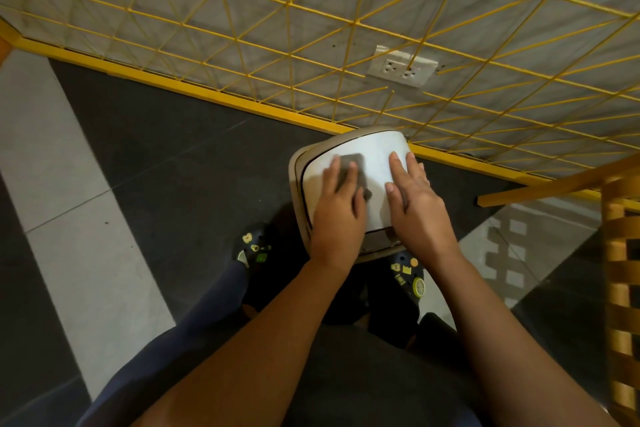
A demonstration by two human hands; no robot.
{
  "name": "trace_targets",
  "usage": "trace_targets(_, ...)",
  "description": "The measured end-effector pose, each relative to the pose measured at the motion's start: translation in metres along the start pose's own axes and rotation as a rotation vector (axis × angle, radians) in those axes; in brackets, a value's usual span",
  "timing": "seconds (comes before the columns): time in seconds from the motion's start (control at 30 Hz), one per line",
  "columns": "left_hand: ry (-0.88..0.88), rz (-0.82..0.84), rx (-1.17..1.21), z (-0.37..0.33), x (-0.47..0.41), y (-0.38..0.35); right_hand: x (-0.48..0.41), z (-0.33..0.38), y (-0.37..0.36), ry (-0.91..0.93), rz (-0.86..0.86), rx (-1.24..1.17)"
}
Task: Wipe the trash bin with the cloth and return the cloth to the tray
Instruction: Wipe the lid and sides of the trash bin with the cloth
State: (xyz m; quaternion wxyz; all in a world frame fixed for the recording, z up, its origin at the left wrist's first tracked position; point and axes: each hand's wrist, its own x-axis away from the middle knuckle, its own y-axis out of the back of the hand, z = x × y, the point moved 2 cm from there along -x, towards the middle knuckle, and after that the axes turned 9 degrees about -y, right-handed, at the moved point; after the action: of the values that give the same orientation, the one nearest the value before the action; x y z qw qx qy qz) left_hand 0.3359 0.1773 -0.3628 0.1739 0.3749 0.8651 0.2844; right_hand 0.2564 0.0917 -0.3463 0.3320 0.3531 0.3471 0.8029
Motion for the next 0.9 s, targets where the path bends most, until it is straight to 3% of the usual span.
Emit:
trace_targets(0.07,-0.137,0.109,0.018,-0.008,0.005,-0.003,0.000,0.000,0.000,0.005,0.005,-0.015)
trace_targets(0.13,-0.155,0.130,0.015,-0.006,0.002,-0.003,0.000,0.000,0.000,0.010,0.009,-0.022)
trace_targets(0.27,0.034,-0.048,0.039,0.005,-0.007,-0.001,0.001,0.000,-0.001,0.010,0.001,0.001)
trace_targets(0.33,0.083,-0.035,0.022,0.004,0.000,-0.004,0.001,-0.001,-0.001,0.011,-0.001,0.001)
trace_targets(0.5,-0.227,0.107,-0.061,-0.002,0.026,-0.012,-0.001,-0.002,-0.002,0.012,0.017,-0.005)
trace_targets(0.67,0.041,0.009,0.027,0.004,0.004,0.005,0.001,-0.004,-0.006,0.043,-0.016,-0.048)
trace_targets(0.9,0.155,-0.177,0.207,0.004,-0.031,0.046,0.000,0.002,0.007,-0.011,0.021,-0.111)
